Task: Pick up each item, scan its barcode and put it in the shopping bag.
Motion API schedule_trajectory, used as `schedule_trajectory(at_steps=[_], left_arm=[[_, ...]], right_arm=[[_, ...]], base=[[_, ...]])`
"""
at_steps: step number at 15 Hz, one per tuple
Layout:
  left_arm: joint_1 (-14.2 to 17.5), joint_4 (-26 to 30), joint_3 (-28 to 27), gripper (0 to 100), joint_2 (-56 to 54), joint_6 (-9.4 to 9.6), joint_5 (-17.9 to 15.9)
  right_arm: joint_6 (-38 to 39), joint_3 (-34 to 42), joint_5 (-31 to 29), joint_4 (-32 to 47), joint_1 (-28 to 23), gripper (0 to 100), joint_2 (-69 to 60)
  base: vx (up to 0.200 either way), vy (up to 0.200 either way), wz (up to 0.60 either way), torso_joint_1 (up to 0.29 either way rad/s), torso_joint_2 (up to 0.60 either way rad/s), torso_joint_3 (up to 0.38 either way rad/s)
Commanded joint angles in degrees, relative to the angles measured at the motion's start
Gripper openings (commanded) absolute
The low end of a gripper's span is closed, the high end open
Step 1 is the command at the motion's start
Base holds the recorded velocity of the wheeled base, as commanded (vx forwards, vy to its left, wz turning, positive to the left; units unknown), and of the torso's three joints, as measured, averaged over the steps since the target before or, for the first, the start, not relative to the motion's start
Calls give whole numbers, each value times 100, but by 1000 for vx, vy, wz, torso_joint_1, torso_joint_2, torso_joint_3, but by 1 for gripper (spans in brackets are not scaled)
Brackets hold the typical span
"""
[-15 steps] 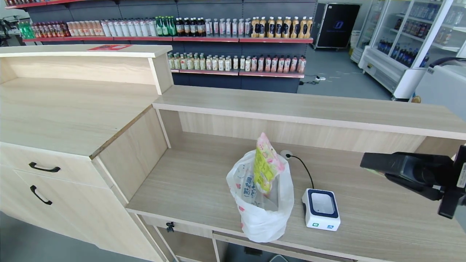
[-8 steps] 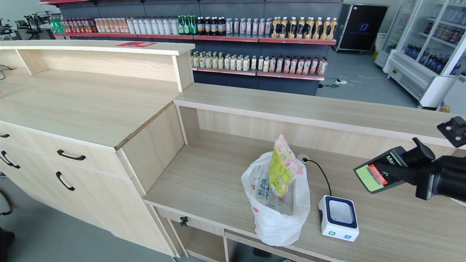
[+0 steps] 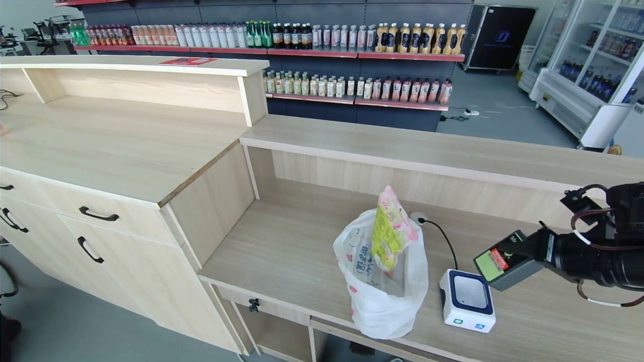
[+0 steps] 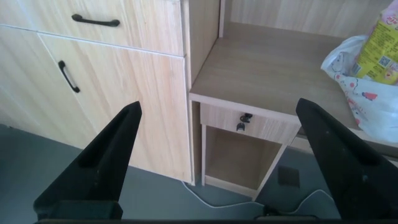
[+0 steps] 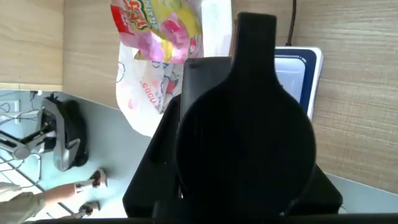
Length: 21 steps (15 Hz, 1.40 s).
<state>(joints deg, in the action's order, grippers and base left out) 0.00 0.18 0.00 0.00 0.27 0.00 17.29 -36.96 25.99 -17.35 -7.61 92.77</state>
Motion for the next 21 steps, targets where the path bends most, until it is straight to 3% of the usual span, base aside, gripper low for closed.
schedule_trajectory(at_steps=[1,3,7,21], left_arm=[[0,-1,0,100,0,0,0],[0,-1,0,100,0,0,0],[0,-1,0,100,0,0,0],[0,-1,0,100,0,0,0]], right_arm=[[-15,163,213,-6,5,0,268],[-199,163,196,-32,-4,0,488],[-1474,128,99,-173,-294,0,980],[-1474,-57,126,-717,-250,0,1621]], base=[[0,0,0,0,0,0],[0,0,0,0,0,0],[0,0,0,0,0,0],[0,0,0,0,0,0]])
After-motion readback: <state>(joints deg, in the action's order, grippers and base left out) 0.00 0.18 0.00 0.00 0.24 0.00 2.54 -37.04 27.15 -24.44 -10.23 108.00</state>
